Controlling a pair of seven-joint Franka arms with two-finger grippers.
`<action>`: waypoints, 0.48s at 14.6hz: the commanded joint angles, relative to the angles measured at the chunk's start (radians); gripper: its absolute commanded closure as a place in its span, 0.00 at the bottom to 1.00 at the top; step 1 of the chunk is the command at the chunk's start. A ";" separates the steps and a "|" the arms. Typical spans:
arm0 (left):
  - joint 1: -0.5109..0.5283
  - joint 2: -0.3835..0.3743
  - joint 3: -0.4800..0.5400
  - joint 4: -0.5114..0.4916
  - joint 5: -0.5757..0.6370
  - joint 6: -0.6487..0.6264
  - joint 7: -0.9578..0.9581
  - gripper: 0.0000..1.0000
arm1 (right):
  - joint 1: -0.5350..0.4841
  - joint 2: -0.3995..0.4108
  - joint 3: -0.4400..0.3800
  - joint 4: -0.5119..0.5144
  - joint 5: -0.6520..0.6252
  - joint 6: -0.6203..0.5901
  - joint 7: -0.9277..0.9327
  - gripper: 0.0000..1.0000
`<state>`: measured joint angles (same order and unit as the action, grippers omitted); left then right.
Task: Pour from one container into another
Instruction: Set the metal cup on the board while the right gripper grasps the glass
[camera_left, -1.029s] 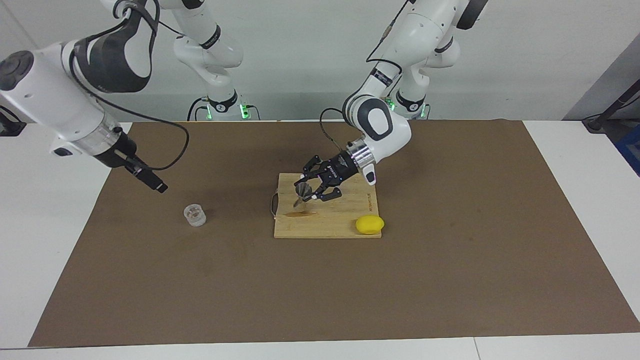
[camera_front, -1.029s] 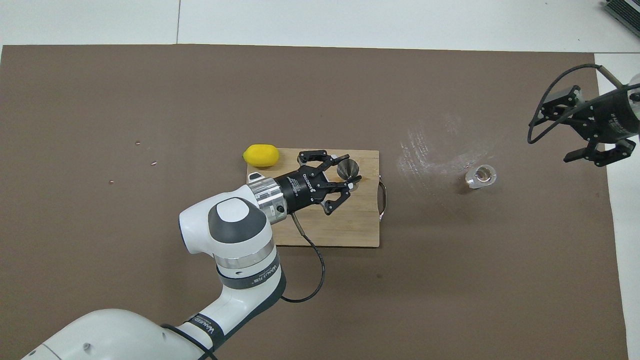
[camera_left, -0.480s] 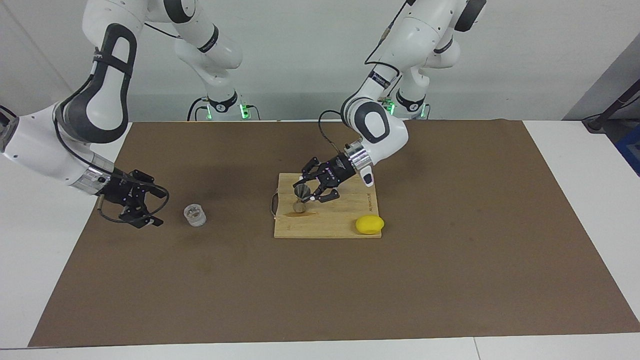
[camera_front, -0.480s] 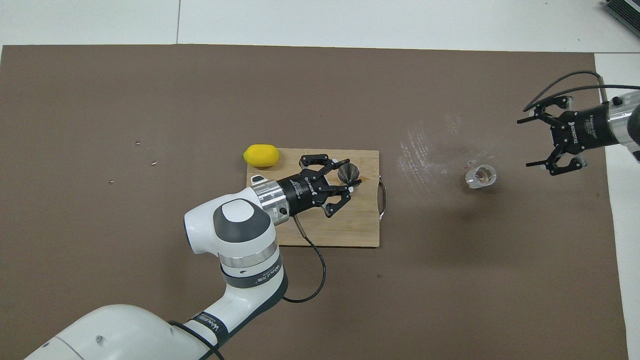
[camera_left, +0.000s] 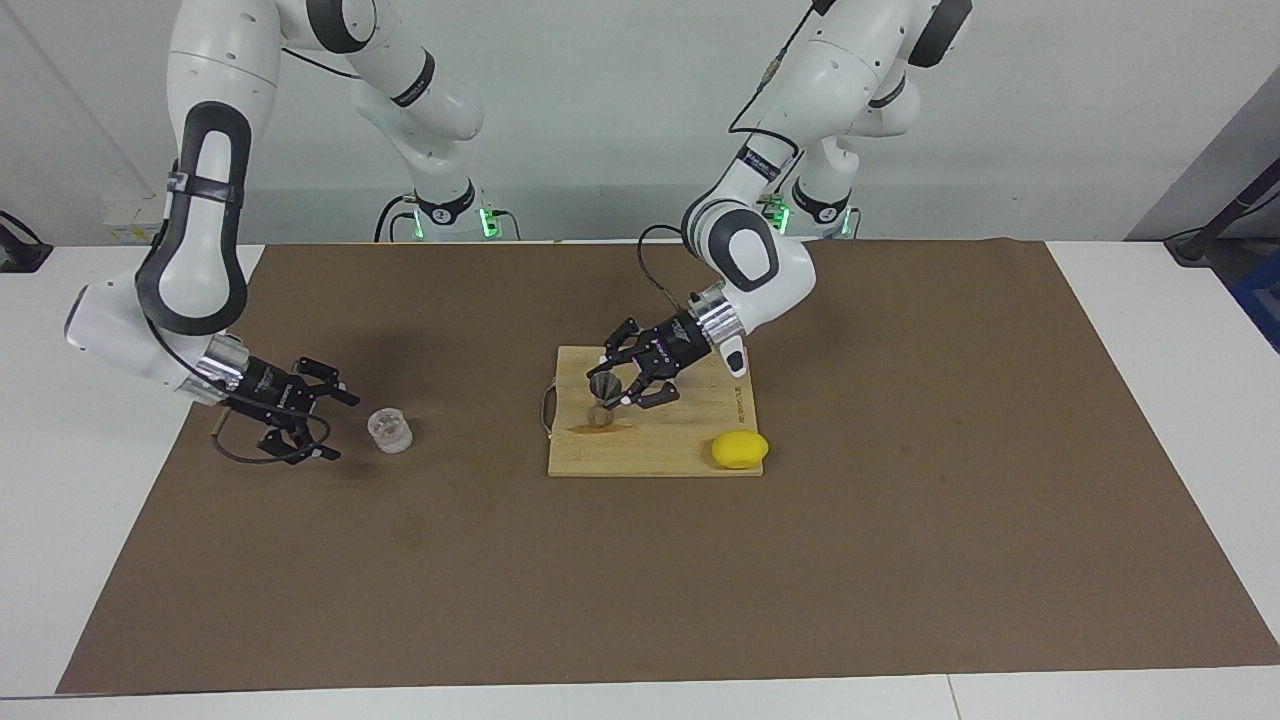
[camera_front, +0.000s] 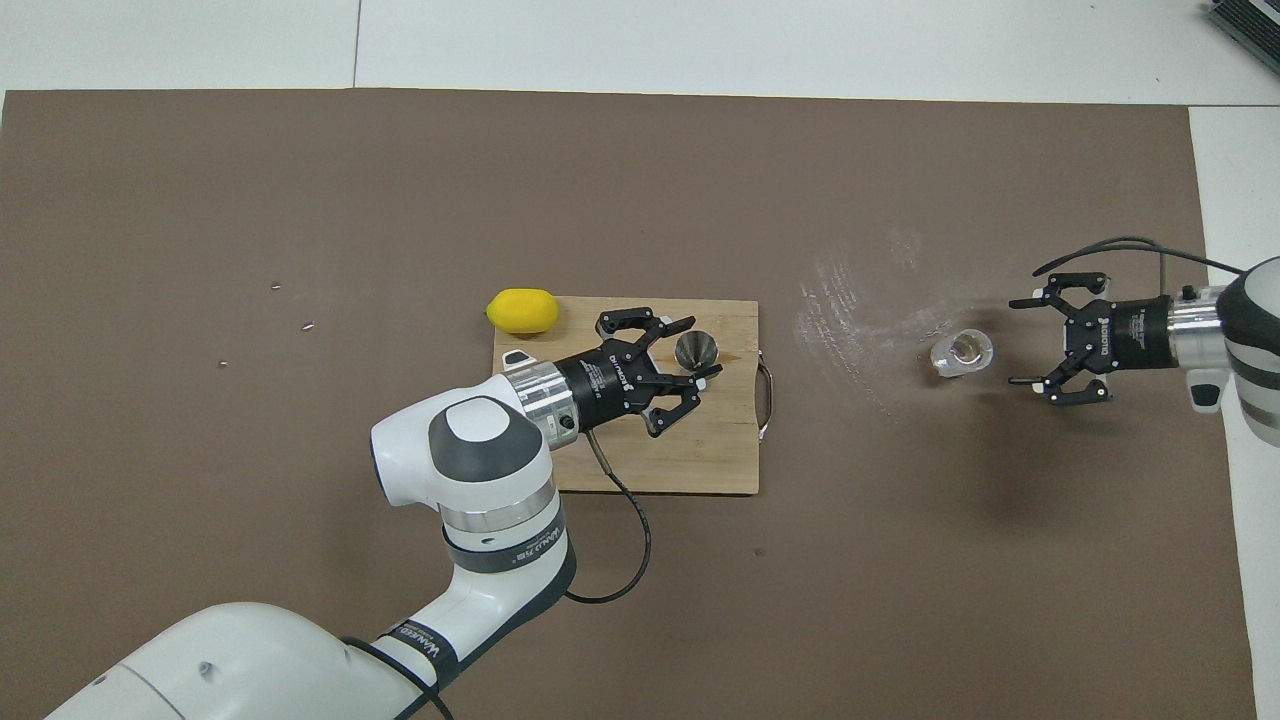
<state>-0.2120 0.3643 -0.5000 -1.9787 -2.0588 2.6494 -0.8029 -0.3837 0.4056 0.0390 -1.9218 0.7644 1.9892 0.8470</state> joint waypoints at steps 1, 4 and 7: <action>-0.027 0.010 0.023 0.011 0.006 0.015 0.005 0.00 | -0.001 0.024 0.015 -0.020 0.059 0.037 -0.055 0.00; -0.038 -0.004 0.021 -0.003 0.013 0.017 0.005 0.00 | 0.009 0.006 0.015 -0.095 0.131 0.063 -0.083 0.00; -0.055 -0.063 0.021 -0.029 0.013 0.018 0.005 0.00 | 0.019 0.005 0.016 -0.100 0.144 0.063 -0.083 0.00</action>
<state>-0.2339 0.3587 -0.4971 -1.9791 -2.0532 2.6497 -0.7939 -0.3653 0.4425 0.0492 -1.9805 0.8768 2.0245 0.7942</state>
